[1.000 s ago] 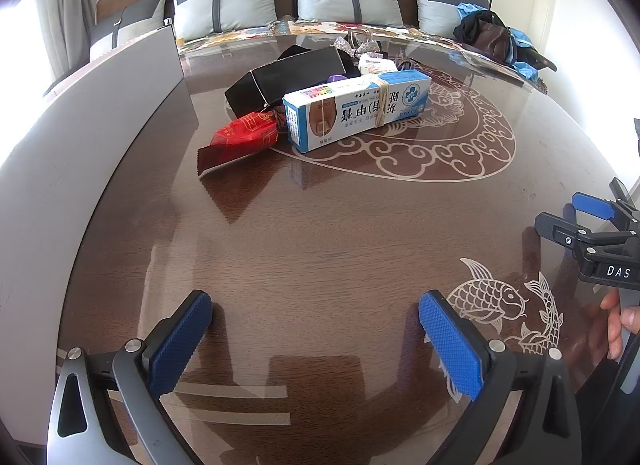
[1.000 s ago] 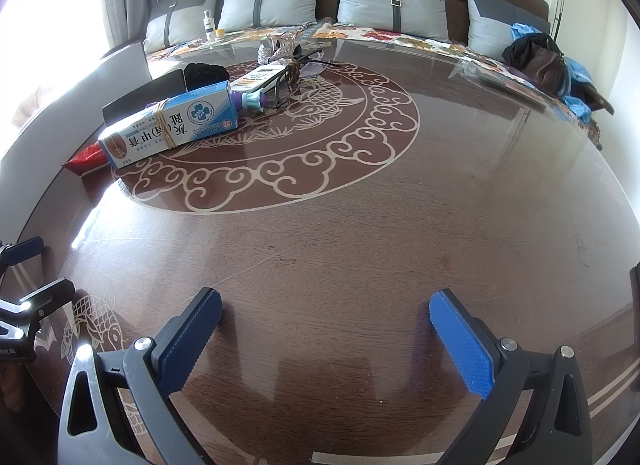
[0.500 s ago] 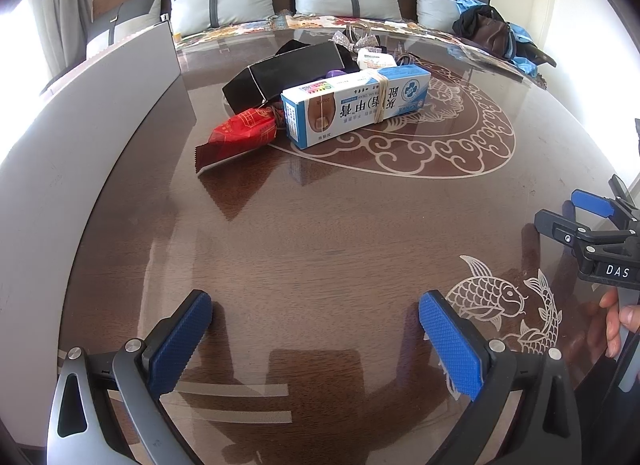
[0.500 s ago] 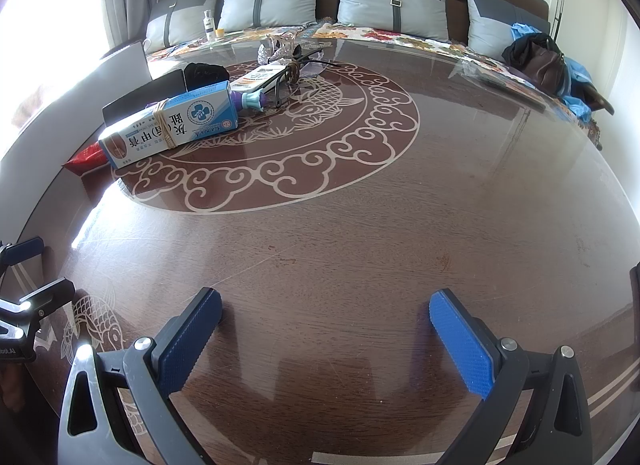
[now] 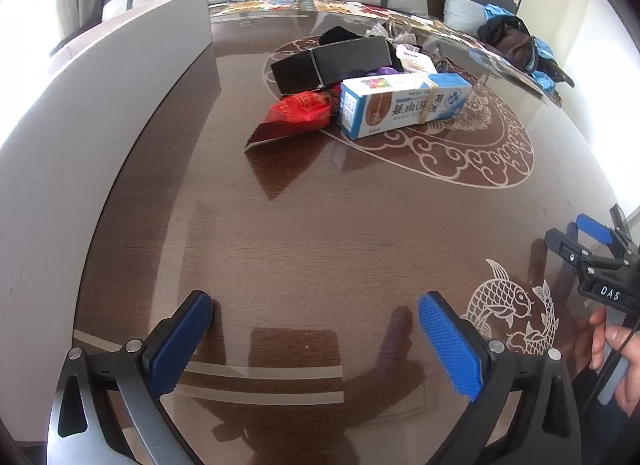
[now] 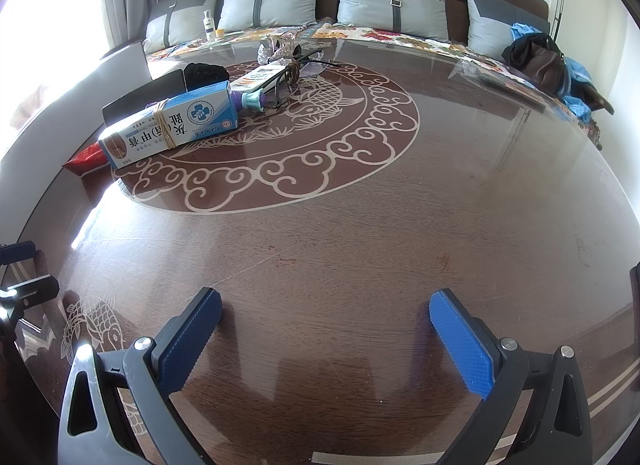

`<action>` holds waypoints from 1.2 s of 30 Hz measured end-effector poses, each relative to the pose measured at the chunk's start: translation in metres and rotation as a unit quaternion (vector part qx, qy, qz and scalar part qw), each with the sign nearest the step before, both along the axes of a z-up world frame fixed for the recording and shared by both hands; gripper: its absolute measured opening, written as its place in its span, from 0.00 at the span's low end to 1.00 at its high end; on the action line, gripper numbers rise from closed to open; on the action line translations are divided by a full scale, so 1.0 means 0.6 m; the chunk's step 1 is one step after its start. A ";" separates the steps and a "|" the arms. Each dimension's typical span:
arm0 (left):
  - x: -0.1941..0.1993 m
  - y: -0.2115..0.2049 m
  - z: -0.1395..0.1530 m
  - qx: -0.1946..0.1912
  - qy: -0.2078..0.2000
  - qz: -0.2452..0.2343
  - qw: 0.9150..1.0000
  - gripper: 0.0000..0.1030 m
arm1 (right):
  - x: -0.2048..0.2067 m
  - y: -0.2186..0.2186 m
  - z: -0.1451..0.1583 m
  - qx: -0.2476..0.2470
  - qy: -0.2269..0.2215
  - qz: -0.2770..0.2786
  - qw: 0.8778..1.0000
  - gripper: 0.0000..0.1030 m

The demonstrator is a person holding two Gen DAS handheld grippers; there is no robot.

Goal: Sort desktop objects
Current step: 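Lower the left gripper onto the red tied snack bag and close it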

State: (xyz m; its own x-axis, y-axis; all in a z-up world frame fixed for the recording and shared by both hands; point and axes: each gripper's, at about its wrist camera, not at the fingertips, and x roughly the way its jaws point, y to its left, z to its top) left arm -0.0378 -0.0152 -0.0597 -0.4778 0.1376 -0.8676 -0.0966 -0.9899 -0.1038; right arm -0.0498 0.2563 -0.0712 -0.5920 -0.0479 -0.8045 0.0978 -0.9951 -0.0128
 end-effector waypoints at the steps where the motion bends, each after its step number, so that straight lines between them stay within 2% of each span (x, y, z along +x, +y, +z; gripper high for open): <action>1: -0.002 -0.012 0.001 0.009 0.001 0.011 1.000 1.00 | 0.000 0.000 0.000 0.000 0.000 0.000 1.000 1.00; 5: -0.012 -0.038 0.000 0.010 0.003 0.033 0.999 1.00 | 0.000 0.000 0.000 0.000 0.000 0.000 1.000 1.00; 7: -0.022 -0.038 -0.001 0.006 0.000 0.023 1.000 1.00 | 0.000 0.000 0.000 0.000 0.000 0.000 1.000 1.00; 9: -0.040 -0.037 -0.002 -0.014 -0.004 0.015 1.000 1.00 | 0.000 0.000 0.000 0.000 0.000 0.000 1.000 1.00; 10: -0.049 -0.042 -0.001 -0.021 -0.004 0.020 1.000 1.00 | 0.000 0.000 0.000 0.000 0.000 0.000 1.000 1.00; 14: -0.090 -0.066 0.006 -0.003 0.002 0.048 0.999 1.00 | 0.000 0.000 0.000 0.000 0.000 0.000 1.000 1.00; 16: -0.117 -0.070 0.006 -0.023 0.003 0.065 0.998 1.00 | 0.000 0.000 0.000 0.000 0.000 0.000 1.000 1.00; 20: -0.163 -0.048 0.000 -0.035 -0.001 0.066 0.997 1.00 | 0.000 0.000 0.000 0.000 0.000 0.000 1.000 1.00; 23: -0.194 -0.019 -0.005 -0.067 0.001 0.080 0.995 1.00 | 0.000 0.000 0.000 0.000 0.000 0.000 1.000 1.00; 25: -0.211 -0.002 -0.005 -0.064 0.002 0.086 0.994 1.00 | 0.000 0.000 0.000 0.000 0.000 0.000 1.000 1.00; 28: -0.225 0.037 -0.003 -0.047 0.012 0.050 0.998 1.00 | 0.001 -0.001 0.000 0.000 0.000 0.000 1.000 1.00; 30: -0.223 0.072 -0.001 -0.043 0.010 -0.011 0.999 1.00 | 0.002 -0.001 0.001 -0.001 0.000 0.001 1.000 1.00; 32: -0.211 0.104 0.001 -0.050 0.014 -0.068 0.996 1.00 | 0.002 -0.002 0.001 -0.001 0.000 0.000 1.000 1.00; 34: -0.205 0.119 0.008 -0.084 0.029 -0.083 0.993 1.00 | 0.002 -0.002 0.001 -0.001 0.000 0.000 1.000 1.00; 36: -0.206 0.112 0.019 -0.089 0.037 -0.076 0.992 1.00 | 0.002 -0.001 0.001 -0.001 0.000 0.000 1.000 1.00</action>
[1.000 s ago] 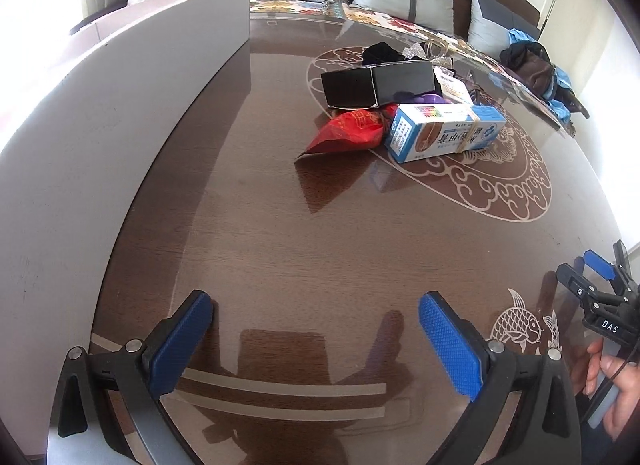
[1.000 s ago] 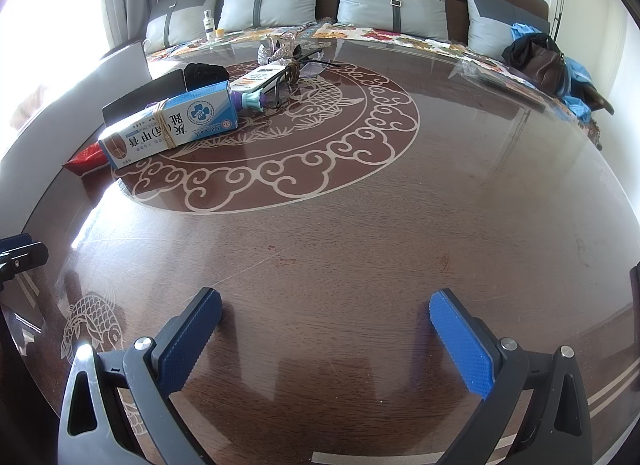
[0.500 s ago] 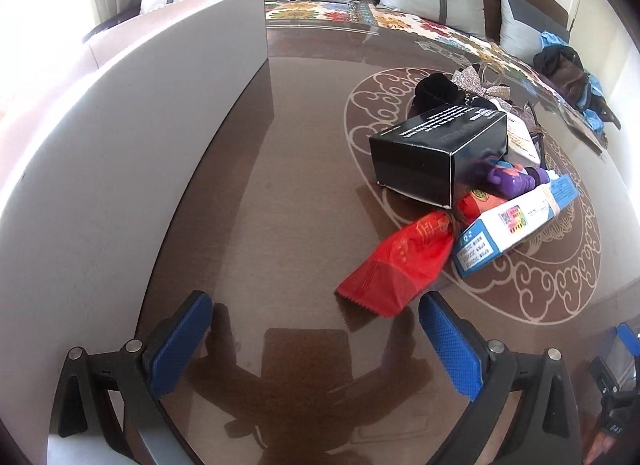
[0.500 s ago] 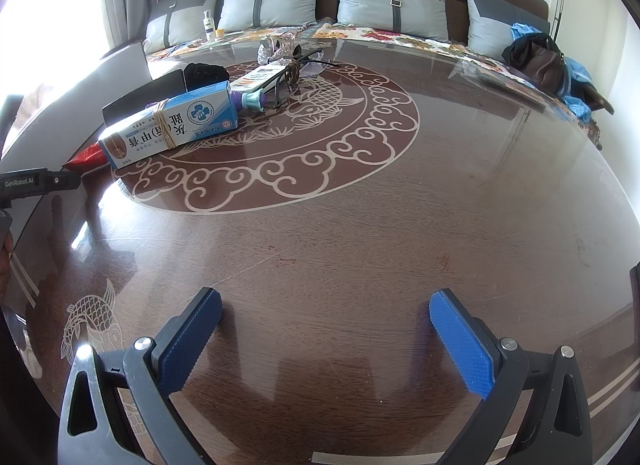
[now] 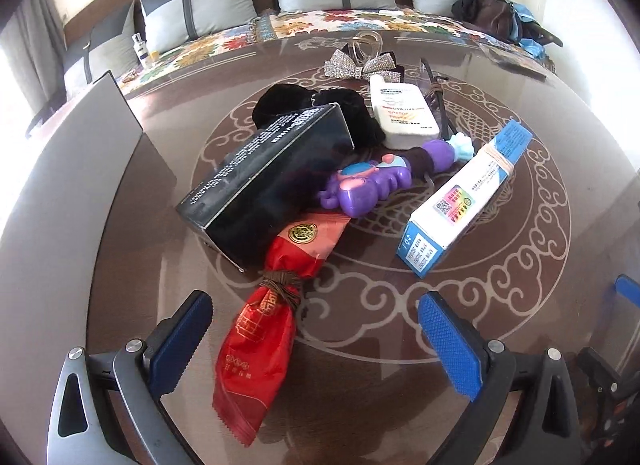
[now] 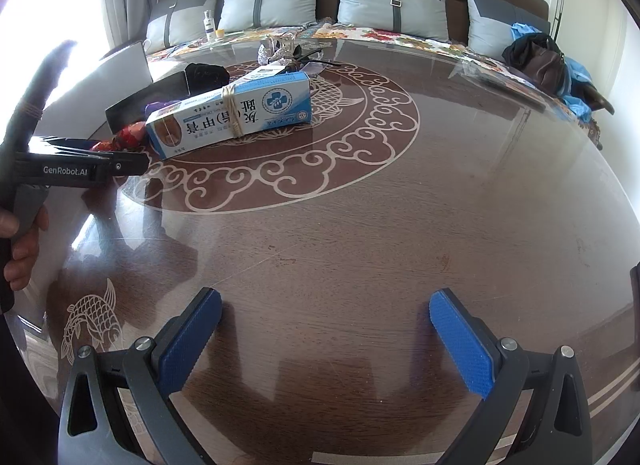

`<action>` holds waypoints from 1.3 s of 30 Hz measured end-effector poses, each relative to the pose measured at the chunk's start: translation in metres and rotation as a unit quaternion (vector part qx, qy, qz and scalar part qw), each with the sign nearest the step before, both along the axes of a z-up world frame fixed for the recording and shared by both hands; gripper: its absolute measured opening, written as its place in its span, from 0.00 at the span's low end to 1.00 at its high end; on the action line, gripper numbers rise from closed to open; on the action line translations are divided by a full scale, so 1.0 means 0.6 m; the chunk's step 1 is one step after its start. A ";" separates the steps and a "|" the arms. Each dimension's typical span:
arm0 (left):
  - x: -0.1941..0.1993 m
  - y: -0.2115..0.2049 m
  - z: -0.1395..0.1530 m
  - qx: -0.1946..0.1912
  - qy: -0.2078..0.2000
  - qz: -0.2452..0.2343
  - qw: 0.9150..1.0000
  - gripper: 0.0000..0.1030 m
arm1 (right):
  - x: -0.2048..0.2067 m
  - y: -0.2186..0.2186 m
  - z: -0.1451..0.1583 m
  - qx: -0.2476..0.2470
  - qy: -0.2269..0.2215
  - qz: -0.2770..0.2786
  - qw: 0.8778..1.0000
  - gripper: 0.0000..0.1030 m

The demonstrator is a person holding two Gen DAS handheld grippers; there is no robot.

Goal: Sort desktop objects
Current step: 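Lower the left gripper onto the red tied snack bag and close it, then lift the red snack bag with the left gripper and hold it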

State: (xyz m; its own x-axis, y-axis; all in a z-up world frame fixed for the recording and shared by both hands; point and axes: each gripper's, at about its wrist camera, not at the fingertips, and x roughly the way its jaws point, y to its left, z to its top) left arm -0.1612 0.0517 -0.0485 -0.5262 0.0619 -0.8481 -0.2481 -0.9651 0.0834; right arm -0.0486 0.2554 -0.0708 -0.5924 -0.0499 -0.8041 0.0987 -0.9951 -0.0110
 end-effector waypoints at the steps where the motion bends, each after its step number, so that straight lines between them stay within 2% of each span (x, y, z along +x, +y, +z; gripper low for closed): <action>1: -0.004 -0.010 0.005 0.004 0.002 0.010 1.000 1.00 | 0.000 0.000 0.000 0.000 0.000 0.000 1.000 1.00; 5: -0.030 -0.041 0.014 0.009 0.003 0.042 0.999 1.00 | 0.000 0.000 0.000 0.000 0.000 0.000 1.000 1.00; 9: -0.052 -0.037 -0.018 0.000 -0.039 0.022 0.999 1.00 | 0.000 -0.001 0.000 0.000 0.000 0.000 1.000 1.00; 12: -0.047 -0.038 -0.022 0.012 -0.030 0.016 0.999 0.99 | 0.000 0.000 0.000 0.000 0.000 0.000 1.000 1.00; 14: -0.038 -0.042 -0.017 0.034 -0.021 0.018 0.999 0.68 | 0.000 -0.001 0.000 0.000 0.000 0.000 1.000 1.00; 15: -0.033 -0.043 -0.012 0.040 -0.014 0.019 0.999 0.58 | 0.000 0.000 0.000 0.000 0.000 0.000 1.000 1.00; 17: -0.027 -0.040 -0.007 0.039 -0.011 0.019 0.999 0.24 | 0.000 0.000 0.000 0.000 0.000 0.000 1.000 1.00; 20: -0.004 -0.054 -0.005 0.047 -0.015 0.041 0.998 0.24 | 0.000 -0.001 0.000 0.000 0.000 0.000 1.000 1.00; 25: 0.071 -0.094 -0.005 0.075 -0.021 0.061 0.995 0.25 | 0.000 -0.001 0.000 0.000 0.000 0.000 1.000 1.00; 30: 0.120 -0.111 -0.006 0.091 -0.013 0.052 0.994 0.30 | 0.000 -0.001 0.000 0.000 0.000 0.000 1.000 1.00; 32: 0.122 -0.109 -0.006 0.106 -0.011 0.038 0.994 0.48 | 0.000 -0.001 0.000 0.000 0.000 0.000 1.000 1.00; 33: 0.123 -0.108 -0.007 0.109 -0.009 0.037 0.993 0.54 | 0.000 -0.001 0.000 0.000 0.000 0.000 1.000 1.00; 34: 0.125 -0.106 -0.009 0.104 -0.005 0.040 0.994 0.66 | 0.000 -0.002 0.000 0.000 0.000 0.000 1.000 1.00; 35: 0.128 -0.105 -0.012 0.097 0.001 0.045 0.994 0.71 | 0.000 -0.001 0.000 0.000 0.000 0.000 1.000 1.00; 39: 0.131 -0.090 -0.015 0.072 0.010 0.044 0.996 0.76 | 0.000 -0.001 0.000 0.000 0.000 0.000 1.000 1.00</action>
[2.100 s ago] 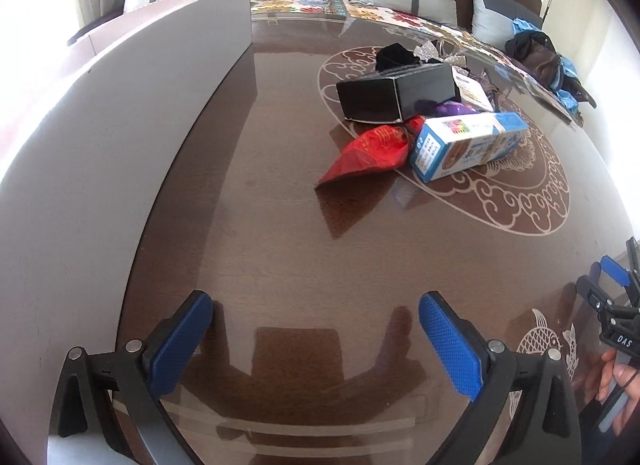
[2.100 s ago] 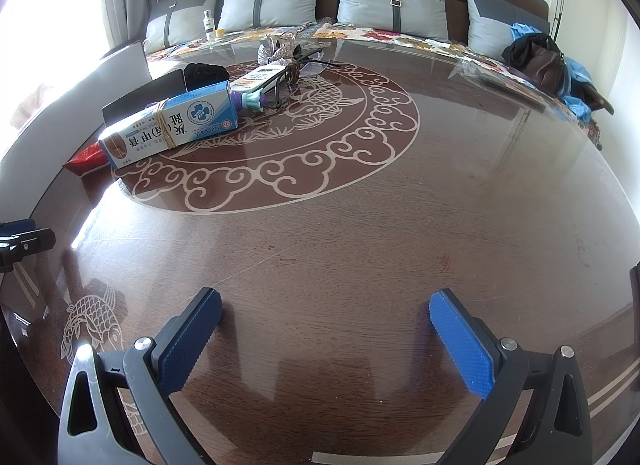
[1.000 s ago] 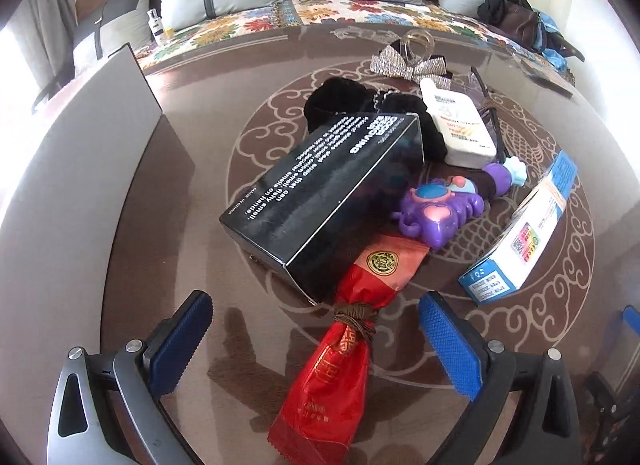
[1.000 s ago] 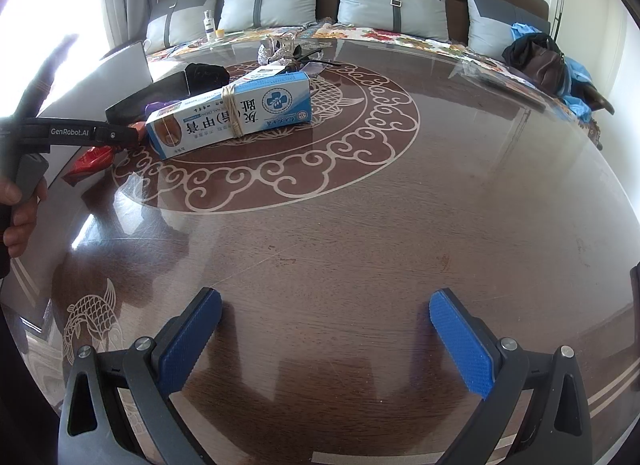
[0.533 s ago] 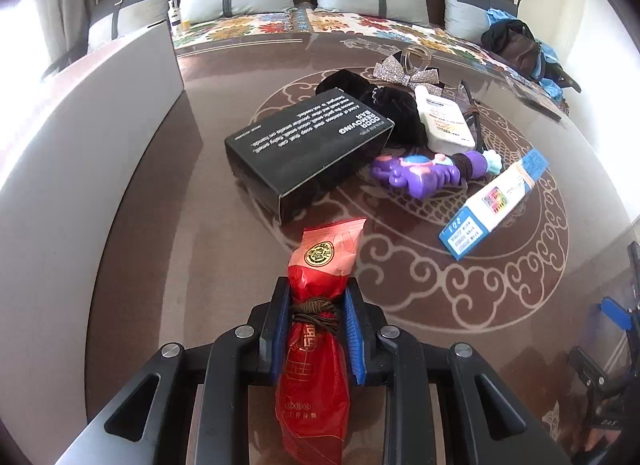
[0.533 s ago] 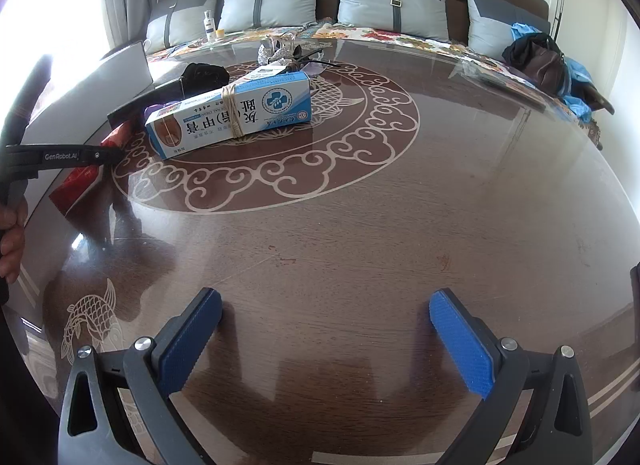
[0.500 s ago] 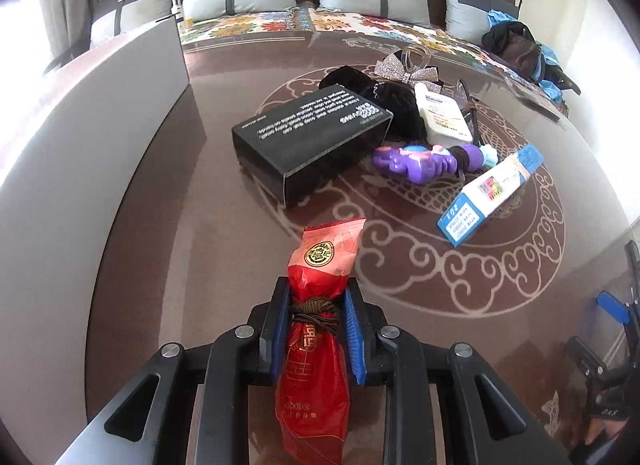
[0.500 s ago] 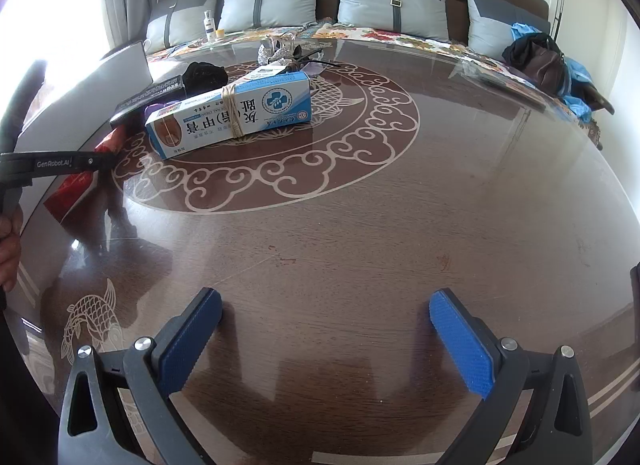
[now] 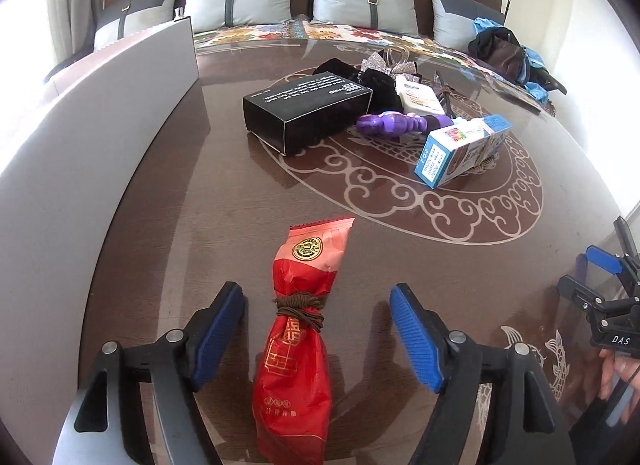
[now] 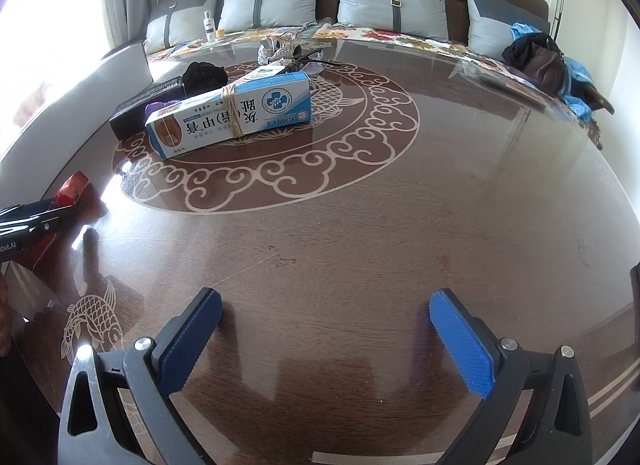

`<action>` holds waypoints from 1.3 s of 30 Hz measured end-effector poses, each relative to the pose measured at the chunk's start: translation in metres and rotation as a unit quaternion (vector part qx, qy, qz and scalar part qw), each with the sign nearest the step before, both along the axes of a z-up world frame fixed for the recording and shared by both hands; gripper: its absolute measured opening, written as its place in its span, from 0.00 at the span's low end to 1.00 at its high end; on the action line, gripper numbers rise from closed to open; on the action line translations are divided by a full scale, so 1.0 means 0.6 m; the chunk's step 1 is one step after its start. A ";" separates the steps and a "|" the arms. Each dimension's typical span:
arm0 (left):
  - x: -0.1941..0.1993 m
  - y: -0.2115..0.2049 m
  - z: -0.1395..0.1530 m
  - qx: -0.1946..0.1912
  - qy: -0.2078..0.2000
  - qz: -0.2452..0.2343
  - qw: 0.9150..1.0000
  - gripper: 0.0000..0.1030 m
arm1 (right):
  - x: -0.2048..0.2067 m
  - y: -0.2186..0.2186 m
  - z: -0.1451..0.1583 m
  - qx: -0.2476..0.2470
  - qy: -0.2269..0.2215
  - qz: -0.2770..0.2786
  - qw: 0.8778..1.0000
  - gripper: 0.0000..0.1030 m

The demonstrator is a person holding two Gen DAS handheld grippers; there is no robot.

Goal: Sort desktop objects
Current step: 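Lift the red snack bag with the left gripper and hold it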

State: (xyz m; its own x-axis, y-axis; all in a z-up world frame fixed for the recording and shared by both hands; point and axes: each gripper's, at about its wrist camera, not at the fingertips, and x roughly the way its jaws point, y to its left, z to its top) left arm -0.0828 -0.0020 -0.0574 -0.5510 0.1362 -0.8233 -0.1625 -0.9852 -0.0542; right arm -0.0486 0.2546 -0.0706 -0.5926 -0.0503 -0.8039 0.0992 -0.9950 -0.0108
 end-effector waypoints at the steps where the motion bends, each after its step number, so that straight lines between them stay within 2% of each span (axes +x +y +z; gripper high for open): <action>1: -0.001 0.003 -0.001 0.000 -0.001 -0.004 1.000 0.82 | 0.000 0.000 0.000 0.000 0.000 0.000 1.000 1.00; 3: 0.000 0.010 -0.005 -0.003 0.005 -0.010 1.000 0.88 | 0.000 0.000 0.000 0.000 0.000 0.000 1.000 1.00; 5: 0.000 0.021 -0.009 -0.024 0.007 -0.015 1.000 0.94 | 0.000 0.000 0.000 0.000 0.000 0.000 1.000 1.00; 11: -0.002 0.022 -0.011 -0.027 0.006 -0.015 1.000 1.00 | 0.000 0.000 0.000 0.000 0.000 0.000 1.000 1.00; 39: 0.000 0.023 -0.012 -0.027 0.007 -0.012 1.000 1.00 | 0.000 -0.001 0.000 0.001 0.000 0.000 1.000 1.00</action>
